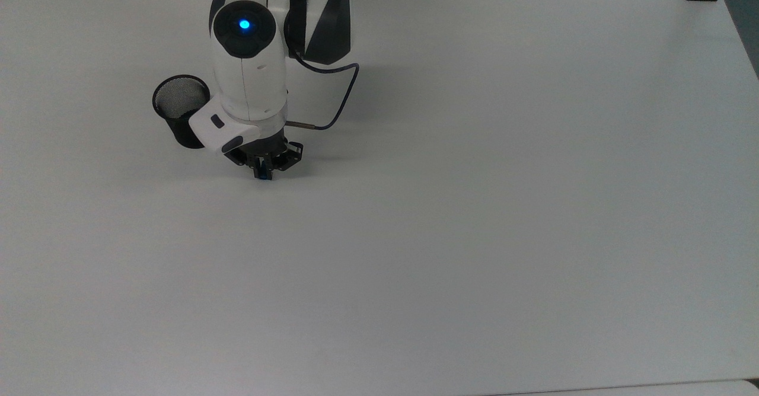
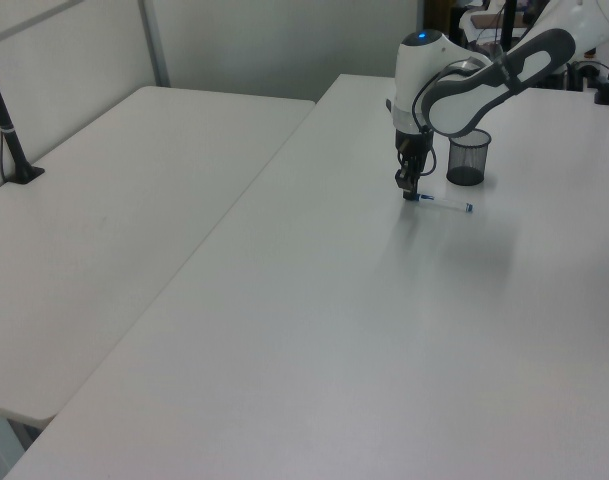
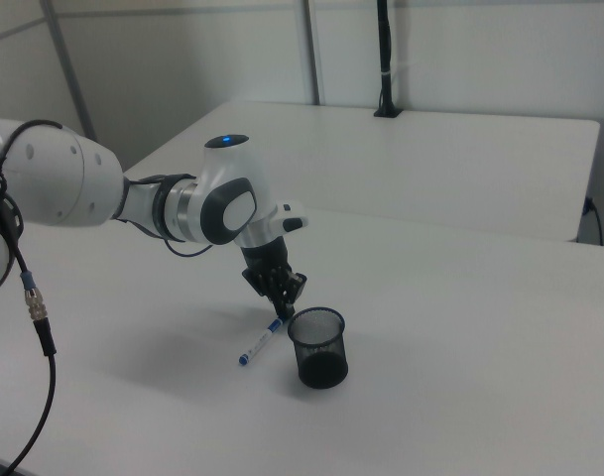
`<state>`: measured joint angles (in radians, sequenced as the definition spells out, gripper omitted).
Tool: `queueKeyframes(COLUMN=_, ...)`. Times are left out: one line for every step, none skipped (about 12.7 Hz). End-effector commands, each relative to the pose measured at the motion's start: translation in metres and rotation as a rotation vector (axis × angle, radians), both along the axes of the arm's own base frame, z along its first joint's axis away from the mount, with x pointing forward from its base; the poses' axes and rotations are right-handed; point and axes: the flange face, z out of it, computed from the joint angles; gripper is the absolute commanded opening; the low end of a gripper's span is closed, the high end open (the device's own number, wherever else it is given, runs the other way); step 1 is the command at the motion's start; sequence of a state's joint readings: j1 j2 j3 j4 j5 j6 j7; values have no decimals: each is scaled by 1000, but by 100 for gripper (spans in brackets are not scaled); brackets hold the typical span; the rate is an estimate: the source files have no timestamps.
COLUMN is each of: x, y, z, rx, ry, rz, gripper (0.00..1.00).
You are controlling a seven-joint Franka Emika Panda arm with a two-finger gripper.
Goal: Insert the marker
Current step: 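Close the gripper on the marker near its blue cap, then lift the marker and carry it above the black mesh cup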
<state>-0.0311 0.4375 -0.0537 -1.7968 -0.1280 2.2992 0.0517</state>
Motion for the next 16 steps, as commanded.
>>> queueKeyframes(x=0, y=3, z=1, rx=-11, ry=-17, rz=-11, gripper=0)
queueKeyframes(x=0, y=2, z=7, rx=-11, ry=-25, rz=-13, gripper=0)
queueKeyframes(x=1, y=0, z=27, rx=-12, ry=-54, rz=-15, gripper=0)
queueKeyframes(x=1, y=0, z=43, rx=-9, ry=-76, rz=-20, gripper=0)
queueKeyframes(x=-1, y=-1, z=65, rx=-7, ry=-108, rz=-25, gripper=0)
queueKeyframes(x=-4, y=-4, z=88, rx=-6, ry=-137, rz=-32, gripper=0)
queueKeyframes(x=-11, y=-10, z=118, rx=-4, ry=-162, rz=-43, gripper=0)
queueKeyframes(x=-15, y=-15, z=137, rx=1, ry=-182, rz=-54, gripper=0)
queueKeyframes(x=-20, y=-20, z=155, rx=15, ry=-211, rz=-68, gripper=0)
queueKeyframes(x=-25, y=-28, z=173, rx=34, ry=-240, rz=-88, gripper=0)
queueKeyframes(x=-32, y=-36, z=195, rx=46, ry=-276, rz=-90, gripper=0)
queueKeyframes(x=-42, y=-51, z=218, rx=39, ry=-309, rz=-87, gripper=0)
queueKeyframes(x=-56, y=-68, z=236, rx=36, ry=-335, rz=-83, gripper=0)
queueKeyframes(x=-64, y=-75, z=241, rx=34, ry=-339, rz=-71, gripper=0)
queueKeyframes(x=-72, y=-86, z=247, rx=22, ry=-348, rz=-57, gripper=0)
queueKeyframes(x=-85, y=-99, z=247, rx=12, ry=-344, rz=-45, gripper=1)
